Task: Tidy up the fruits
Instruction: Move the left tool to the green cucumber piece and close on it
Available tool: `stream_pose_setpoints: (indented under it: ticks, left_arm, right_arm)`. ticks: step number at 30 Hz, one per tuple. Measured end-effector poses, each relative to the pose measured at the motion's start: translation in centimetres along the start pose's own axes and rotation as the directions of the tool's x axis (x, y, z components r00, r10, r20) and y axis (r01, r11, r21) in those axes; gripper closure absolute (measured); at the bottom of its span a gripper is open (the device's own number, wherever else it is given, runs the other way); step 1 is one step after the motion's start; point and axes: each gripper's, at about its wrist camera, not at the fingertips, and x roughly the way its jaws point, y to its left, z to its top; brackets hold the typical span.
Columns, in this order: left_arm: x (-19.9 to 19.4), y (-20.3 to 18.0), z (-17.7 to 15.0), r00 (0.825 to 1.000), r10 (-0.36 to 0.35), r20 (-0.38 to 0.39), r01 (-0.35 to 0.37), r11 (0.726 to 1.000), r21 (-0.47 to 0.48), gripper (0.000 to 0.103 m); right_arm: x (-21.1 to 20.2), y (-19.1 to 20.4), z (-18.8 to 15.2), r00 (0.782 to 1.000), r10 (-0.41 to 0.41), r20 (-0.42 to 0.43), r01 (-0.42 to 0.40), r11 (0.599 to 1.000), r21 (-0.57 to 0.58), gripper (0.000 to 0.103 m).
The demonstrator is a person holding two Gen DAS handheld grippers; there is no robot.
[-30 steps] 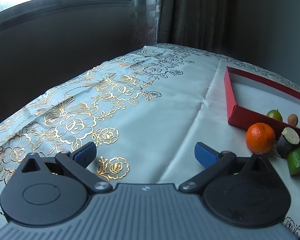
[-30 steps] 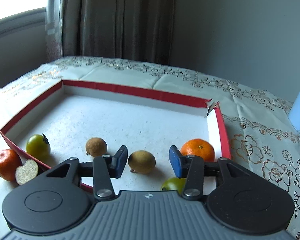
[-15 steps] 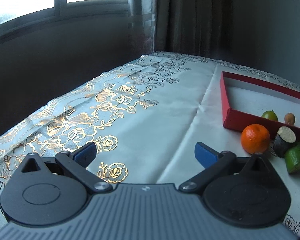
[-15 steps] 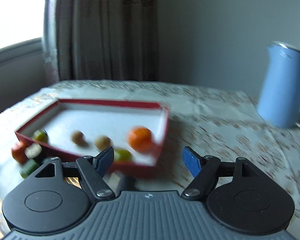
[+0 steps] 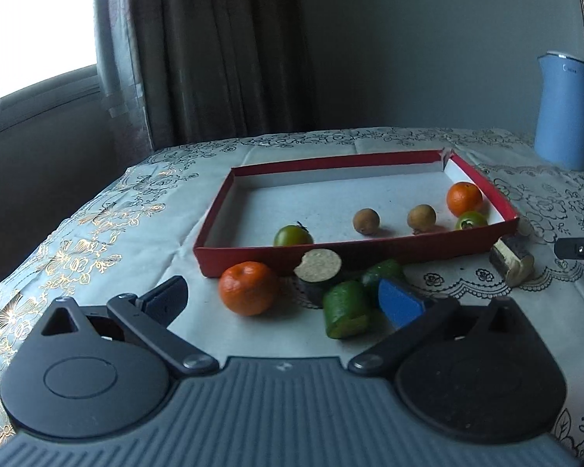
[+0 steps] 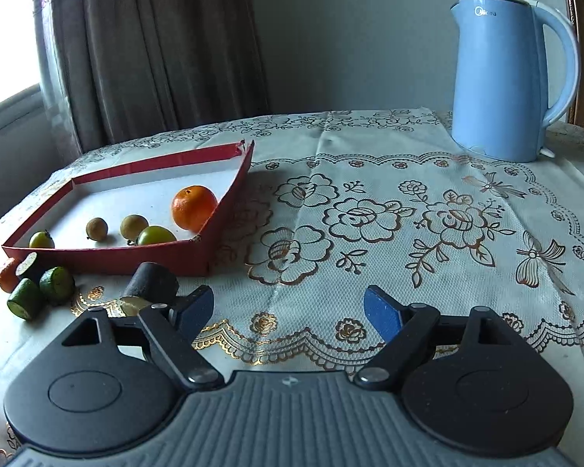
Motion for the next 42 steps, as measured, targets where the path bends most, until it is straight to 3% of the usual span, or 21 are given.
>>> stream_pose_setpoints:
  ticks: [9,16,26,37,42]
  left_arm:
    - [3.3,-2.8,-0.3,0.993,0.049,-0.111,-0.045,0.998,0.042,0.000]
    - [4.3,-3.3,-0.4,0.987,0.085,-0.139,-0.080,0.996,0.043,0.000]
    - [5.0,-2.8,-0.5,0.985,0.059,-0.159,-0.059,0.998,0.006,0.001]
    - [4.5,-2.2,-0.9,0.990,-0.035,-0.139,0.030,0.999,-0.042,0.027]
    - [4.3,-2.0,-1.1,0.990,-0.058,-0.132,0.051,0.997,-0.057,0.032]
  right_arm:
    - [0.1,-0.1,0.0,1.000,0.027,-0.005,-0.027,1.000,0.006,0.018]
    - [0.2,-0.2,0.0,0.999,0.033,-0.010,-0.033,0.999,0.013,0.018]
    - [0.3,-0.2,-0.1,0.999,0.029,-0.019,-0.029,0.999,0.013,0.018]
    - [0.6,-0.5,0.0,0.999,0.031,-0.035,-0.030,0.999,0.035,0.018]
    - [0.6,-0.5,0.0,0.999,0.031,-0.038,-0.030,0.999,0.035,0.018]
